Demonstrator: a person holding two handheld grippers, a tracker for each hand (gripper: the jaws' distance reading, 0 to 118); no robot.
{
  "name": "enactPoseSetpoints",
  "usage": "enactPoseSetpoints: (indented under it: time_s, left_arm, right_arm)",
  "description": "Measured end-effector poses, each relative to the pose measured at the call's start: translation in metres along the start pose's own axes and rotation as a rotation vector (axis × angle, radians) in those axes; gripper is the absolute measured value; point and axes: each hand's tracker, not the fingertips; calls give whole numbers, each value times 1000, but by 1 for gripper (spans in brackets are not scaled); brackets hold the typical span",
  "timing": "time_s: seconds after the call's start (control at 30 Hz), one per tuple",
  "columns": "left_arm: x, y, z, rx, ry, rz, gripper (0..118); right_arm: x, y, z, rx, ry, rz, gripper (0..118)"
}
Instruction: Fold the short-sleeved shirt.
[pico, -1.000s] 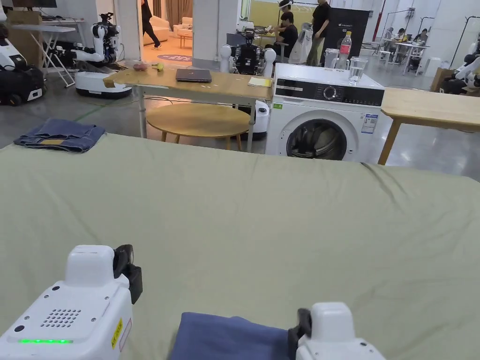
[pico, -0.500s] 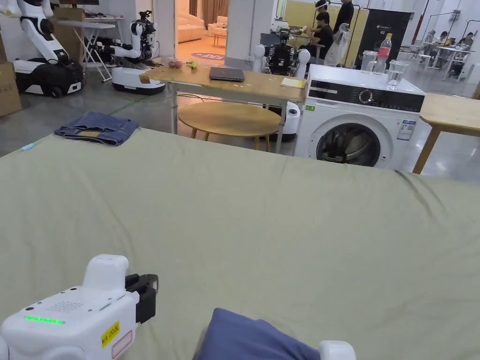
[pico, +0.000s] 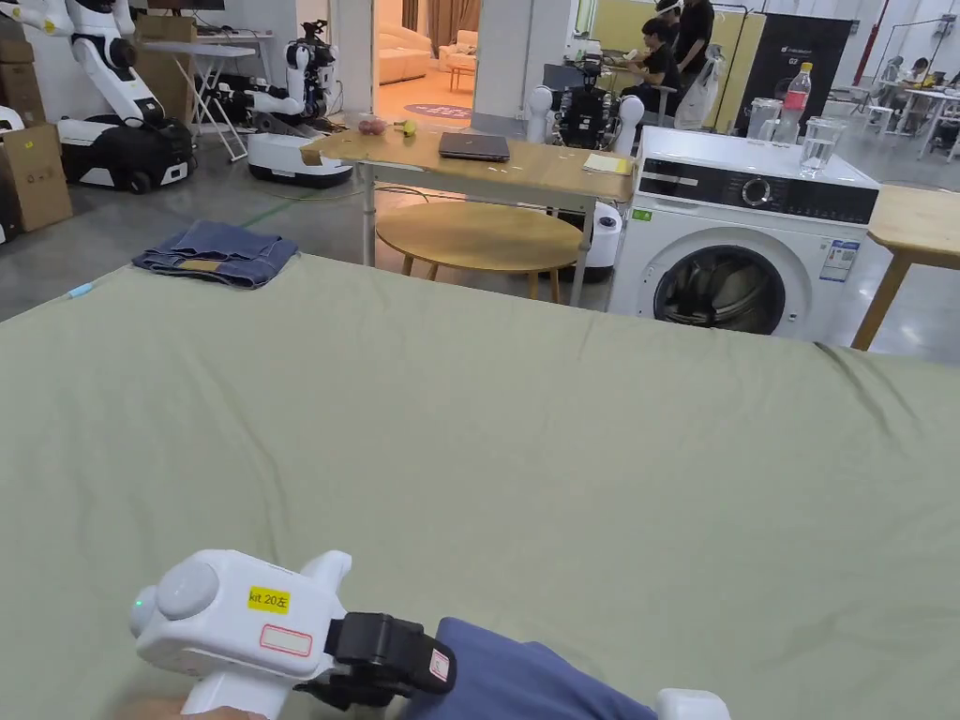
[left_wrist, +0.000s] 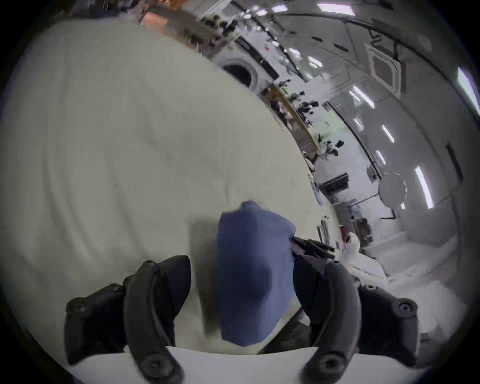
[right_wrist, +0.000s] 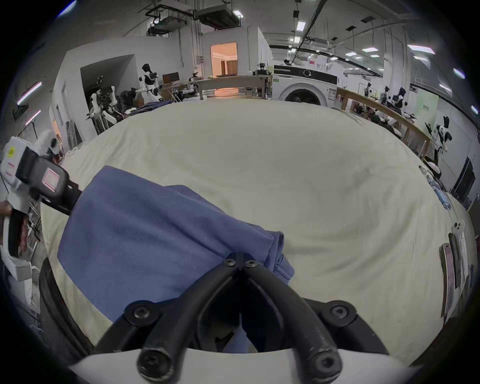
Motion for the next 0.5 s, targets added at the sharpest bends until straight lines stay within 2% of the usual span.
enactPoseSetpoints:
  time_s: [0.1, 0.17, 0.2, 0.23, 0.27, 0.37, 0.5]
  left_arm:
    - [-13, 4, -31, -108, -83, 75, 82]
    - [-17, 2, -40, -103, -140, 72, 80]
    - [-17, 2, -42, -82, -147, 72, 73]
    - [-18, 2, -45, -70, -138, 83, 55]
    - [-20, 0, -46, -54, -108, 104, 45]
    - [-27, -7, -45, -28, -136, 131, 31]
    - [-17, -13, -42, 12, -110, 104, 24]
  right_arm:
    - [-2, 0, 0, 0, -7, 0, 0]
    - [-2, 0, 0, 1, -11, 4, 0]
    - [-2, 0, 1, 2, -12, 5, 0]
    - [-2, 0, 1, 1, -11, 3, 0]
    - [-1, 1, 1, -2, -11, -1, 0]
    - [2, 3, 0, -5, 7, -16, 0]
    - [-5, 6, 3, -6, -10, 6, 0]
